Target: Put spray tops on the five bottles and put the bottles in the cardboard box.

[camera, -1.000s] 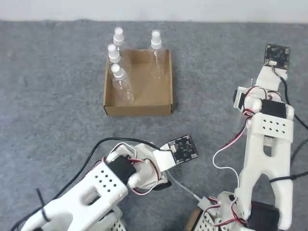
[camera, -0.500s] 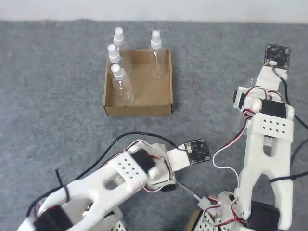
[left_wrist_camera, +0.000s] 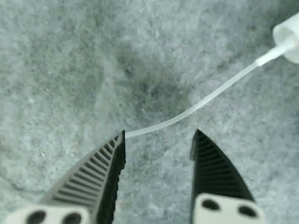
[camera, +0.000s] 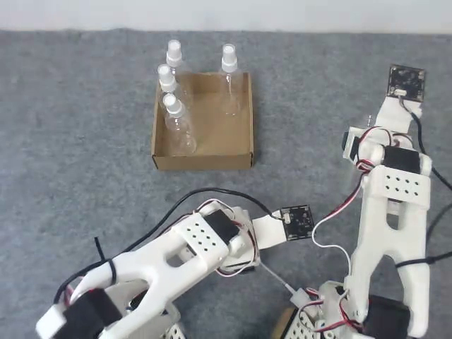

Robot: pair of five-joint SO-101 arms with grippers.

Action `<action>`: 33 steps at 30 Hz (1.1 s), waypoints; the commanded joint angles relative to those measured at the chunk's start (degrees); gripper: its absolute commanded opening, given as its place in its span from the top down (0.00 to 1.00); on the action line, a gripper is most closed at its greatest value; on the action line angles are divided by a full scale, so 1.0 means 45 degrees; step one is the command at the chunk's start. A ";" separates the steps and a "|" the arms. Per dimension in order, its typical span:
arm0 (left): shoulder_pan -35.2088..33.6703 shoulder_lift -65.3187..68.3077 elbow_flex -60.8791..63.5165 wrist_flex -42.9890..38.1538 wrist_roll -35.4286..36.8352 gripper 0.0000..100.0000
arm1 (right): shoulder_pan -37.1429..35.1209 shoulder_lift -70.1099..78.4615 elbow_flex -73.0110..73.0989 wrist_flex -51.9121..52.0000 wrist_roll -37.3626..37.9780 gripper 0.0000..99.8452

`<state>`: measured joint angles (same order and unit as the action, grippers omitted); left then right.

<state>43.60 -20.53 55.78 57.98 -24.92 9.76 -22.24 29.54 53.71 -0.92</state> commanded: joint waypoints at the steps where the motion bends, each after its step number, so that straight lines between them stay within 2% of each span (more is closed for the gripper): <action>1: 0.0078 0.0020 -0.0694 0.0156 -0.0117 0.85 | 0.0166 -0.0791 -0.0156 -0.0283 -0.0117 0.99; 5: -0.0059 -0.0254 -0.1397 0.1407 -0.0254 0.82 | 0.0166 -0.0791 -0.0156 -0.0283 -0.0117 0.99; 10: -0.0020 -0.0488 -0.2432 0.2676 -0.1309 0.76 | 0.0205 -0.0791 -0.0176 -0.0283 -0.0078 0.99; 16: -0.0059 0.0449 -0.3292 0.2813 -0.2598 0.76 | 0.0967 -0.0791 -0.0410 -0.0283 -0.0098 0.99; 24: 0.0000 0.3692 -0.4503 0.2833 -0.4161 0.76 | 0.1123 -0.0791 -0.0430 -0.0283 -0.0098 0.99; 30: 0.0020 0.4454 -0.5441 0.2735 -0.4278 0.76 | 0.1104 -0.0791 -0.0430 -0.0283 -0.0098 0.99; 33: 0.0020 0.4532 -0.5538 0.2696 -0.4357 0.81 | 0.1084 -0.0791 -0.0430 -0.0283 -0.0098 0.99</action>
<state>43.52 0.22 34.24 70.02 -43.56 13.98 -22.24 29.54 53.71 -0.92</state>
